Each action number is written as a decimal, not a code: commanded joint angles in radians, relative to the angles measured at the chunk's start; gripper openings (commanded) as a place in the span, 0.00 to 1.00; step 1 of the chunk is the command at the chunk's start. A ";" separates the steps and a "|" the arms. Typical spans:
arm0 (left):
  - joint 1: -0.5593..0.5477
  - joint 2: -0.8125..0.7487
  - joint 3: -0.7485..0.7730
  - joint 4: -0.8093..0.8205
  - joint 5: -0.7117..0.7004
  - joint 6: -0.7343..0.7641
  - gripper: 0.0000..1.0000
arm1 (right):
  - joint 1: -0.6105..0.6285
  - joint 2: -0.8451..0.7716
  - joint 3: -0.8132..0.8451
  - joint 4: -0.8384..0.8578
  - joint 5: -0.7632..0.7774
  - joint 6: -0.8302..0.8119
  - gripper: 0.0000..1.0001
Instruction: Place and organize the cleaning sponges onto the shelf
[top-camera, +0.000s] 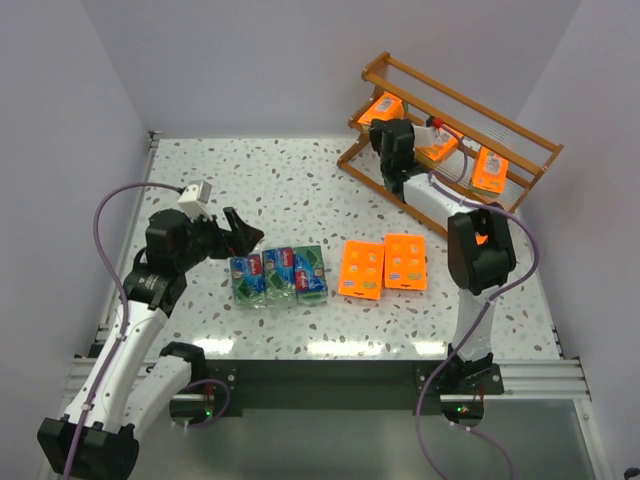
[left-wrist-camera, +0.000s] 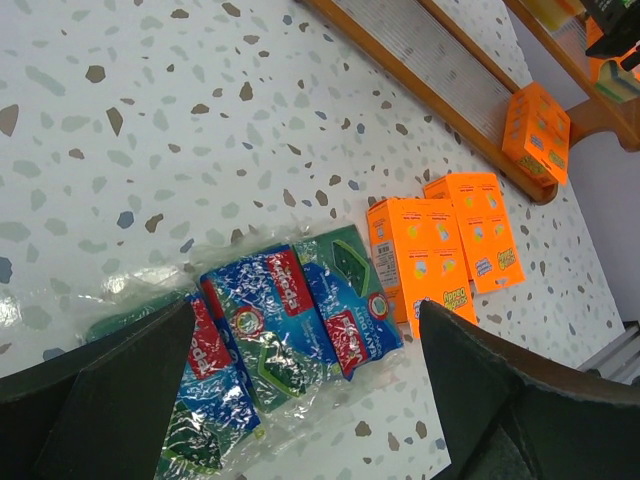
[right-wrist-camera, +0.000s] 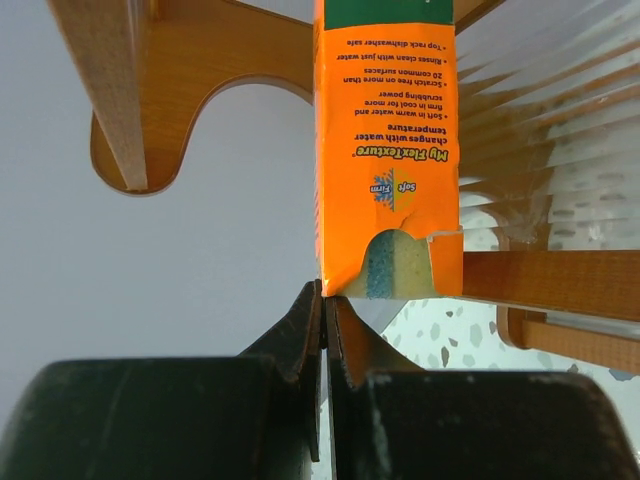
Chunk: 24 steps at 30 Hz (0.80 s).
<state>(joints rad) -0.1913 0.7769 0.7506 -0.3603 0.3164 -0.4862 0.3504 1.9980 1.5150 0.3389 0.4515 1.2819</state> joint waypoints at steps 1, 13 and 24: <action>-0.002 0.019 0.049 0.050 -0.005 0.014 1.00 | -0.005 0.018 0.053 0.043 0.073 -0.013 0.00; -0.002 0.027 0.059 0.057 -0.002 0.006 1.00 | -0.014 -0.028 0.001 0.086 0.012 -0.061 0.51; -0.002 -0.040 0.041 0.052 -0.005 -0.026 1.00 | -0.008 -0.358 -0.235 -0.093 -0.129 -0.003 0.64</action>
<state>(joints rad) -0.1913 0.7677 0.7673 -0.3538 0.3134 -0.4950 0.3401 1.7916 1.3373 0.2794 0.3683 1.2583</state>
